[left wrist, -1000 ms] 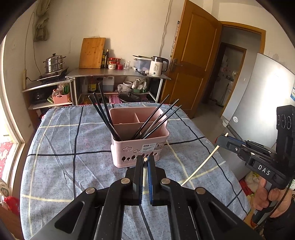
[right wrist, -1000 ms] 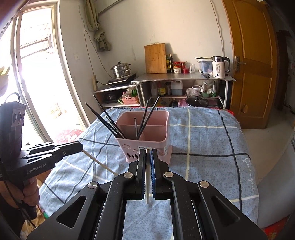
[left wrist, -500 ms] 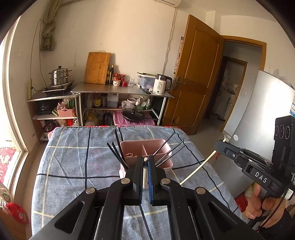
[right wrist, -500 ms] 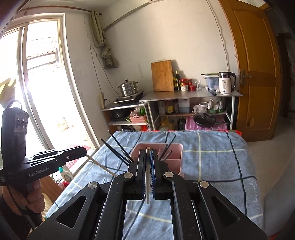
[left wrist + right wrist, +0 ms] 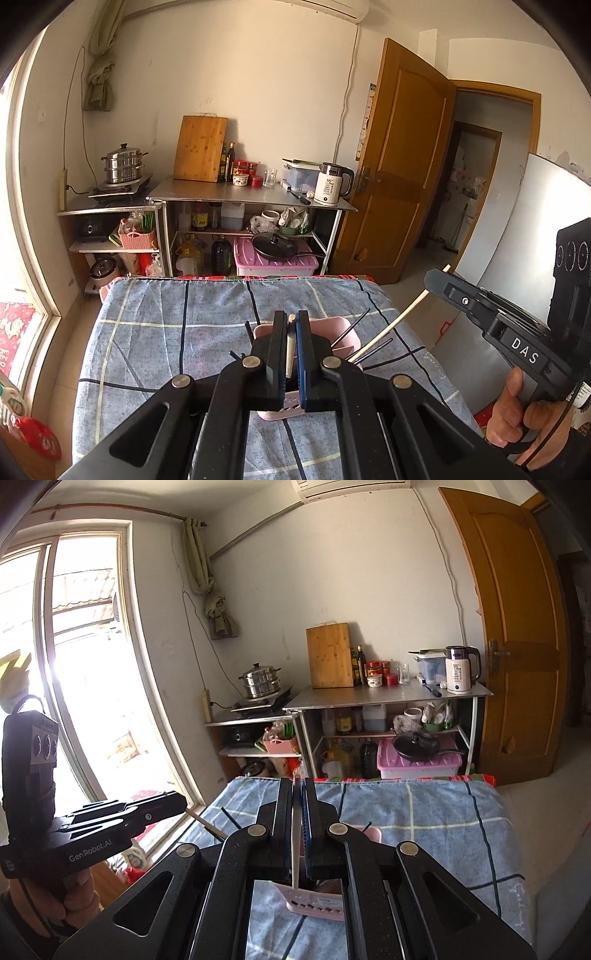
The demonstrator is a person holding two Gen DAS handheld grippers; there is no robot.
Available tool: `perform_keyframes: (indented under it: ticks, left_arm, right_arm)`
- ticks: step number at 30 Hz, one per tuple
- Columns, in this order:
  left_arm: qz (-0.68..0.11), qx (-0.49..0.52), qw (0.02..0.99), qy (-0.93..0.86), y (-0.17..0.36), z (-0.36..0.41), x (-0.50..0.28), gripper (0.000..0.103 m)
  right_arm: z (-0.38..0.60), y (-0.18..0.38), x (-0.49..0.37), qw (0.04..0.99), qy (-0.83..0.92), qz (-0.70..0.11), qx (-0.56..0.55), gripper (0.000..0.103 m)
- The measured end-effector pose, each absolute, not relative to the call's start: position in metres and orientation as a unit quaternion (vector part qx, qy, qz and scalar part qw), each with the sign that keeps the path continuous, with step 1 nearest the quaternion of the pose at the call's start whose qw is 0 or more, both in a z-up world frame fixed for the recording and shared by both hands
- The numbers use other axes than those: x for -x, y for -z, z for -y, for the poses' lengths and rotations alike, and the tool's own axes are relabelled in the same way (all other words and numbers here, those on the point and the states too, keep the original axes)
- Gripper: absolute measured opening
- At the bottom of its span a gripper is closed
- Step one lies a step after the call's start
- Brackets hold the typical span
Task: Organize utensils
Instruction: 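Lower the bamboo chopsticks into the basket and open both tools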
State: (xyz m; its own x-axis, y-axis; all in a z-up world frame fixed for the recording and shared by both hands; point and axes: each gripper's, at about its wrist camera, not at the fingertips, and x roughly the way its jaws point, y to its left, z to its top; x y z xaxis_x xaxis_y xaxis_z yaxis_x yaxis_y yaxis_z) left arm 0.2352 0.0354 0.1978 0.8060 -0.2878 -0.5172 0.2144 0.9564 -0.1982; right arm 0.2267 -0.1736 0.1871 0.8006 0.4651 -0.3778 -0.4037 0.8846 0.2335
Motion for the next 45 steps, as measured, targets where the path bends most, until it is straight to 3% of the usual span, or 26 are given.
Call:
perform_keyframes:
  ticks: [26,30,45]
  left_arm:
    - [-0.355,0.060,0.925,0.121,-0.114,-0.032,-0.278,0.005]
    - [-0.350,0.056,0.928,0.117,-0.112,-0.033,-0.275,0.005]
    - [-0.295,0.053,0.948,0.108,-0.119,-0.034,-0.211,0.020]
  right_arm:
    - [0.161,-0.113,-0.267,0.919,-0.220,-0.321,-0.054,0.006]
    - [0.164,-0.110,-0.265,0.919,-0.218,-0.323,-0.055,0.012]
    - [0.191,-0.113,-0.217,0.929,-0.216,-0.295,-0.063,0.016]
